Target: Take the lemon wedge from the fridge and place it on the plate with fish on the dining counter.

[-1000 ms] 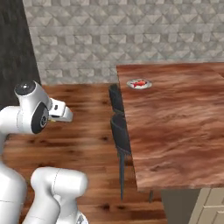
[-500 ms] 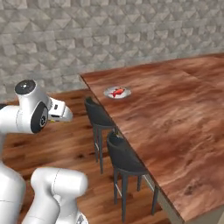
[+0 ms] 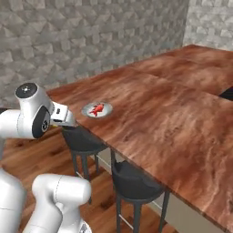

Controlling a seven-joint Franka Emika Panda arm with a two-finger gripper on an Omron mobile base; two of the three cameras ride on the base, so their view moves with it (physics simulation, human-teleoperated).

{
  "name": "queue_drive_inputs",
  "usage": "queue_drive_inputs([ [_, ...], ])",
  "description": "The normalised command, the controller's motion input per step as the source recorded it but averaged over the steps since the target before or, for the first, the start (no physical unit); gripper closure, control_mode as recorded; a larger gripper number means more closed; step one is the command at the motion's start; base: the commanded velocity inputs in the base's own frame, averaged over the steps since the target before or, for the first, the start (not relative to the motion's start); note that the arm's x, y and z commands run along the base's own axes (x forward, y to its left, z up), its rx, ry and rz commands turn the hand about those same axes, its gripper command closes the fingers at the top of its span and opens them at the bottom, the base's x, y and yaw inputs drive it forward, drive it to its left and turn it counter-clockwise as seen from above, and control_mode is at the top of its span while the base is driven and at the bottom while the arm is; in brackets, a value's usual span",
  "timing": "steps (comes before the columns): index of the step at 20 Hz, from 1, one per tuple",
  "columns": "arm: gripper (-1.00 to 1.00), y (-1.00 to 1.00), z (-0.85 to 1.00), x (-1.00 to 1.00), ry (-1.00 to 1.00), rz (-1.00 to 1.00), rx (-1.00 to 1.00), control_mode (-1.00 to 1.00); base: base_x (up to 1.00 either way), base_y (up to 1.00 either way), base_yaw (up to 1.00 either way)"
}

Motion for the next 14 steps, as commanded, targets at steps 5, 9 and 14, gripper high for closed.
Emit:
queue_drive_inputs([
  [5, 1.00, 0.00, 0.00, 0.00, 0.00, 0.00, 0.00, 1.00, 0.53, 1.00, -0.60],
  [9, 1.00, 0.00, 0.00, 0.00, 0.00, 0.00, 0.00, 1.00, 0.83, 1.00, -0.59],
  [14, 1.00, 0.00, 0.00, 0.00, 0.00, 0.00, 0.00, 1.00, 0.97, 0.67, -0.37],
])
